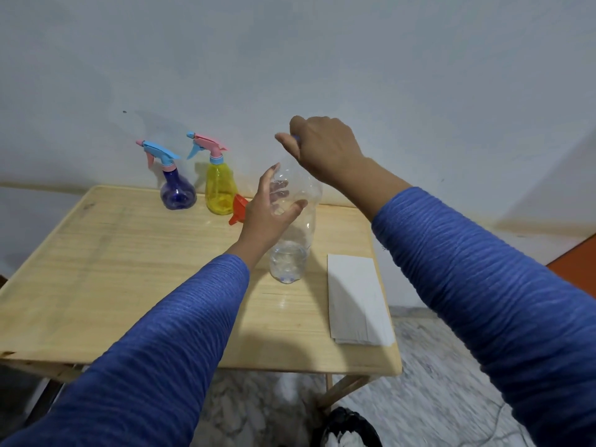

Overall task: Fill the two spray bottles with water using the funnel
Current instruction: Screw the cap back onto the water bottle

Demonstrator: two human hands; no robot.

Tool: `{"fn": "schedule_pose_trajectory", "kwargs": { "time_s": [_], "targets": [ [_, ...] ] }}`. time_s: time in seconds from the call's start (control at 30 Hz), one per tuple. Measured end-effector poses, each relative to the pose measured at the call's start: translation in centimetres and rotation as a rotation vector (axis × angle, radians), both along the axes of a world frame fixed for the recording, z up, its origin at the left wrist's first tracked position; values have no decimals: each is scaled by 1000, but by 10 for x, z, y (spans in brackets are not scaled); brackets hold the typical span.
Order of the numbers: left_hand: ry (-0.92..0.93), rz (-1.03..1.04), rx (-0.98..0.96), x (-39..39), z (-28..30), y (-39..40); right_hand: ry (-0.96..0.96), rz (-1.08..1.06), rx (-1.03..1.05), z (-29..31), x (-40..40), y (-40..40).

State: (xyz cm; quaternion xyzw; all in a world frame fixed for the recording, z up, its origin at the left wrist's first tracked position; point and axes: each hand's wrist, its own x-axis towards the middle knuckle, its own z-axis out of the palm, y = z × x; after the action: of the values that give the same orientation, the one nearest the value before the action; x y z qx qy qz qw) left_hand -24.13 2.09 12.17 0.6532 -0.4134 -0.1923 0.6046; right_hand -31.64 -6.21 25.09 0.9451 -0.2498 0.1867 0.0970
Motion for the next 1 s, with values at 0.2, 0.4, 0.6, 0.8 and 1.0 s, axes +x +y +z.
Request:
{"fn": "schedule_pose_trajectory", "kwargs": {
  "time_s": [0.2, 0.4, 0.6, 0.8, 1.0],
  "targets": [
    [-37, 17, 4, -5, 0, -3, -30, -114, -14, 6, 1, 1],
    [-4, -30, 38, 4, -3, 5, -575, -98, 570, -25, 5, 15],
    [-82, -179, 242, 14, -38, 20, -912, 7, 694, -118, -25, 37],
    [-115, -239, 234, 15, -68, 21, -797, -114, 806, -155, -28, 44],
    [-243, -373, 265, 62, -84, 16, -850, -259, 759, -160, -10, 54]
  ]
}}
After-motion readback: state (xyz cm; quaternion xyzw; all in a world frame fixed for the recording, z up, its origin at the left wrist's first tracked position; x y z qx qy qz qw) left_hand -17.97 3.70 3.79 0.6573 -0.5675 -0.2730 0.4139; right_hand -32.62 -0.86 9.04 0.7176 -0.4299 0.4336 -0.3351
